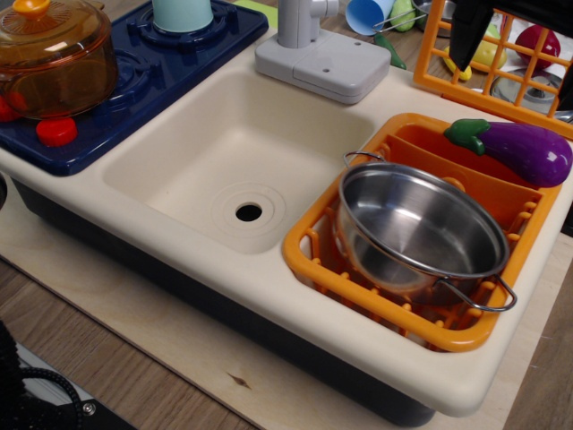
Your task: Put eggplant into pan
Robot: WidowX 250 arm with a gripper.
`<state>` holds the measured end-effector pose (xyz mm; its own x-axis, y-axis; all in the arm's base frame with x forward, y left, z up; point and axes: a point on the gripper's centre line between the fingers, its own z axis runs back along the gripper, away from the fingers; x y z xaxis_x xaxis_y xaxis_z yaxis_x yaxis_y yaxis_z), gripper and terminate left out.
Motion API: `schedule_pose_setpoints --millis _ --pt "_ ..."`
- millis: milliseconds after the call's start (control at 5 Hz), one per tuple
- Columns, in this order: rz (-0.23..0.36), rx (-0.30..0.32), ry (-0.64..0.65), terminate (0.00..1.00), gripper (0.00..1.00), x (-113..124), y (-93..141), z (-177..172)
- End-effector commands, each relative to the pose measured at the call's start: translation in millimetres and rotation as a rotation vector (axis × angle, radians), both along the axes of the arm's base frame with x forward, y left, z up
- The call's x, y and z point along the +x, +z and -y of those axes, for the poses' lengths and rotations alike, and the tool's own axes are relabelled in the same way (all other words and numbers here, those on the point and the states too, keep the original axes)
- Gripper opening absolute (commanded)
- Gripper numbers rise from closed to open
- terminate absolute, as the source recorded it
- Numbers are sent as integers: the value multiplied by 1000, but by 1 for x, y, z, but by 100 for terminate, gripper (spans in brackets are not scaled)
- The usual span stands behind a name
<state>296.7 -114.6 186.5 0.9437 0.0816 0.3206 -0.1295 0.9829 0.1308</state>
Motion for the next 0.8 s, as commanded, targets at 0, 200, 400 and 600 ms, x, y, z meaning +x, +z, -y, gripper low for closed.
schedule_pose_setpoints --millis 0,200,400,600 --pt "0 0 0 0 100 0 0 0" --pt "-2 -81 113 0 100 10 -3 1" --pt "22 -158 251 0 100 17 -9 7" --pt "48 -202 419 0 100 25 -17 13"
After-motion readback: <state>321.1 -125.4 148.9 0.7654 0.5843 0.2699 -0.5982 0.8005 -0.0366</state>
